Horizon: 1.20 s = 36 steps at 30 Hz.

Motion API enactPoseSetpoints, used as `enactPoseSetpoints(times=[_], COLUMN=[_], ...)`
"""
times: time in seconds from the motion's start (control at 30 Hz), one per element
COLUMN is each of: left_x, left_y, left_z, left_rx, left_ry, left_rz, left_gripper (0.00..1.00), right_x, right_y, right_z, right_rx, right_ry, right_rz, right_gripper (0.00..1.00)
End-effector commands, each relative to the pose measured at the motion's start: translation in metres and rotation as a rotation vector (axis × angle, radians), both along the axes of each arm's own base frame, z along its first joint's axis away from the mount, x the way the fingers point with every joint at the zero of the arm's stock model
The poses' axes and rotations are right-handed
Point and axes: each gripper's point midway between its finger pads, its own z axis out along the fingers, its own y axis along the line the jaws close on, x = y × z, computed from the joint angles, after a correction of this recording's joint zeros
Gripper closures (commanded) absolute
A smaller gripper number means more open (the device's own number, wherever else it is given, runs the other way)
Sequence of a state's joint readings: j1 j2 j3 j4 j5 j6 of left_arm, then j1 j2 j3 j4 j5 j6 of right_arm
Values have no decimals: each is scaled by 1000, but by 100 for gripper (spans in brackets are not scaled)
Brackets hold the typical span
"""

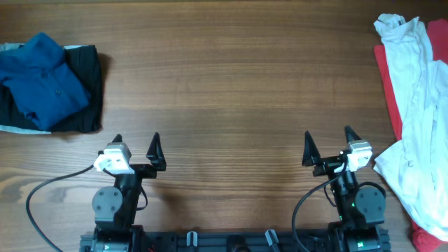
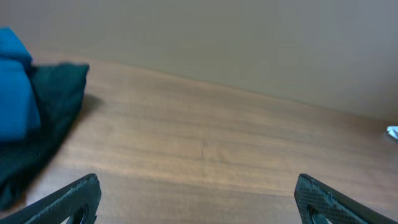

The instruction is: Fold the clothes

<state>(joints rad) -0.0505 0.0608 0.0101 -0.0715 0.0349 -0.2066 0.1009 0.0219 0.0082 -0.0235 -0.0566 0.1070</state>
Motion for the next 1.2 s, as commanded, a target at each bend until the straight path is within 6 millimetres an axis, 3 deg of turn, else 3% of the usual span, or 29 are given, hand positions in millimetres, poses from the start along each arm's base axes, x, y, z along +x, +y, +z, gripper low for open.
enactPoseSetpoints(times=[0.0, 0.23, 0.5, 0.63, 0.7, 0.83, 0.87, 0.93, 1.03, 1.17], left_x=[-3, -14, -31, -38, -42, -43, -43, -43, -43, -41], left_y=[-23, -35, -54, -58, -58, -63, -63, -63, -62, -62], left_z=[-8, 13, 33, 20, 11, 5, 6, 6, 6, 7], left_rx=[-80, -127, -235, -259, -265, -285, -285, -284, -282, -280], left_ry=[72, 229, 549, 701, 756, 797, 795, 795, 794, 786], left_rz=[-121, -181, -253, -258, -254, -277, -278, -277, -274, -272], left_gripper=[0, 0, 0, 0, 0, 0, 0, 0, 0, 0], right_x=[-3, -18, -31, -21, -17, -13, -14, -12, -12, -18], right_y=[2, -7, -8, 10, 8, -50, -59, -75, -95, -127], right_z=[3, 32, 30, 32, 29, 0, -7, -20, -41, -81], right_rx=[82, 123, 111, 157, 158, 362, 382, 383, 383, 371], right_ry=[71, 228, 596, 657, 668, 749, 762, 782, 831, 974], right_rz=[11, -50, -84, -3, -22, -503, -591, -728, -892, -1057], right_gripper=[0, 0, 0, 0, 0, 0, 5, 7, 1, 0])
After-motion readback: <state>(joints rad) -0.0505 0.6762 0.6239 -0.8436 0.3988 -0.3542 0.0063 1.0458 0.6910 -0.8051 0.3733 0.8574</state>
